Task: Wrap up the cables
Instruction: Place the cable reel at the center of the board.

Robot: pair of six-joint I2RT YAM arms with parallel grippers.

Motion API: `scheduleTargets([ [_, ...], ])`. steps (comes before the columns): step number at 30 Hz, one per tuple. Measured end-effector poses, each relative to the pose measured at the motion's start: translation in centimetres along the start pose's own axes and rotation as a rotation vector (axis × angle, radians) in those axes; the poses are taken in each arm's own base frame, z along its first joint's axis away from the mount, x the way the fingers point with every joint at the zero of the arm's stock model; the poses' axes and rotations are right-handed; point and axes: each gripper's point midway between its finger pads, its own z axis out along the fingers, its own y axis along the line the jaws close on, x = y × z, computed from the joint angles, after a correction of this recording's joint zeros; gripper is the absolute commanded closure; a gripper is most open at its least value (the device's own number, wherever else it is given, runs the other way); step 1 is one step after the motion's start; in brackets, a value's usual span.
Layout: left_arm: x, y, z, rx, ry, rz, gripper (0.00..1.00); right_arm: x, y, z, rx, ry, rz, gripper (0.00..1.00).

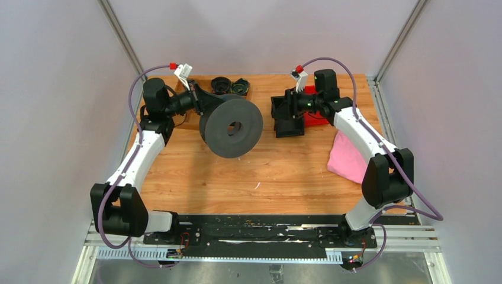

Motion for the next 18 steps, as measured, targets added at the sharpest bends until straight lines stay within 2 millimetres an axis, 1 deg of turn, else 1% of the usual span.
scheduleTargets([
  [3,-1.3,0.3,0.3,-0.038,-0.043,-0.117,1.0,0.3,-0.6,-0.3,0.025,0.01,0.013,0.53],
  [5,-1.8,0.5,0.5,-0.059,-0.064,-0.187,1.0,0.4,-1.2,-0.7,0.05,0.011,0.022,0.54],
  [8,-2.2,1.1,0.6,-0.088,-0.089,-0.296,1.0,0.5,-2.1,-1.8,0.092,0.009,0.033,0.53],
  [13,-2.5,2.7,0.7,-0.161,-0.13,-0.473,1.0,1.1,-2.7,-4.0,0.143,0.005,0.044,0.53],
  [15,-2.7,2.9,0.6,-0.177,-0.145,-0.531,1.0,1.6,-2.8,-4.7,0.155,0.009,0.049,0.53],
  [18,-3.0,3.0,0.7,-0.185,-0.167,-0.629,1.0,2.2,-2.6,-5.2,0.162,0.016,0.049,0.53],
])
